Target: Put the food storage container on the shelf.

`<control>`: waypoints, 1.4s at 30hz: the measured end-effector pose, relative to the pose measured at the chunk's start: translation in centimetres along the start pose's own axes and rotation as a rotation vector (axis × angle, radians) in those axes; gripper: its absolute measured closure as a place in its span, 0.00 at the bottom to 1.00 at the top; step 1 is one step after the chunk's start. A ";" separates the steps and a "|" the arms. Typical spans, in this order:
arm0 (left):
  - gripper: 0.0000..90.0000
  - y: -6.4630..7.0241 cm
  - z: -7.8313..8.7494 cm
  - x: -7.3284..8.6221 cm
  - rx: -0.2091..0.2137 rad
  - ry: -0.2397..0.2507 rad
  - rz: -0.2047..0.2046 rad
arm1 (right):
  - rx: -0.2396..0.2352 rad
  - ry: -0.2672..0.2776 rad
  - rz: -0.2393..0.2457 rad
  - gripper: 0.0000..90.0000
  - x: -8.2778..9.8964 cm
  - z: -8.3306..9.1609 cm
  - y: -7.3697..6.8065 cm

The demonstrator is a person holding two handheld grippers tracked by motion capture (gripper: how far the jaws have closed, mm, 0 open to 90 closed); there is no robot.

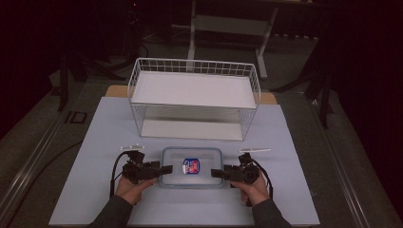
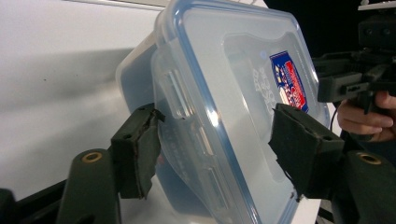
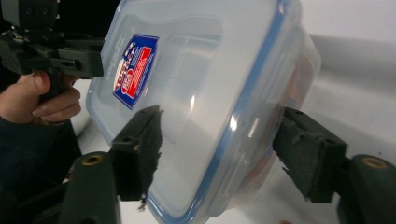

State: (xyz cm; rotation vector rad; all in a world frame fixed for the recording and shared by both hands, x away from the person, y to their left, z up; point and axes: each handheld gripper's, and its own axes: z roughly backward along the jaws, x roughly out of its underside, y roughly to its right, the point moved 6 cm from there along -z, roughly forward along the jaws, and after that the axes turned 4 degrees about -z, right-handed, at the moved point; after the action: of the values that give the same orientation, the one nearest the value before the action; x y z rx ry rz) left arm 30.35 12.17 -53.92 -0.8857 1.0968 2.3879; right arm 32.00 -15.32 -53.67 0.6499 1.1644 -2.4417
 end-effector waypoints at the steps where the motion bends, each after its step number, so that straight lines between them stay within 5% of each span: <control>1: 0.41 0.1 0.1 0.1 0.000 0.003 0.001 | -0.002 -0.008 -0.004 0.40 0.2 0.2 -0.1; 18: 0.53 1.3 1.8 1.2 0.024 0.021 -0.019 | -0.081 0.002 -0.037 0.57 1.1 1.8 -0.4; 25: 0.53 1.6 1.9 1.2 -0.004 0.018 -0.038 | -0.061 0.005 -0.024 0.57 1.3 1.8 -0.7; 42: 0.53 1.7 2.1 1.1 0.002 0.014 -0.039 | -0.040 0.040 -0.008 0.57 1.3 2.0 -1.3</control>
State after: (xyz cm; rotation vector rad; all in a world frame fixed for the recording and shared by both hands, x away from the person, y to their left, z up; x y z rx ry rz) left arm 27.79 12.80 -52.72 -0.9154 1.0769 2.3525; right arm 29.80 -16.31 -52.41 0.6869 1.2303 -2.4159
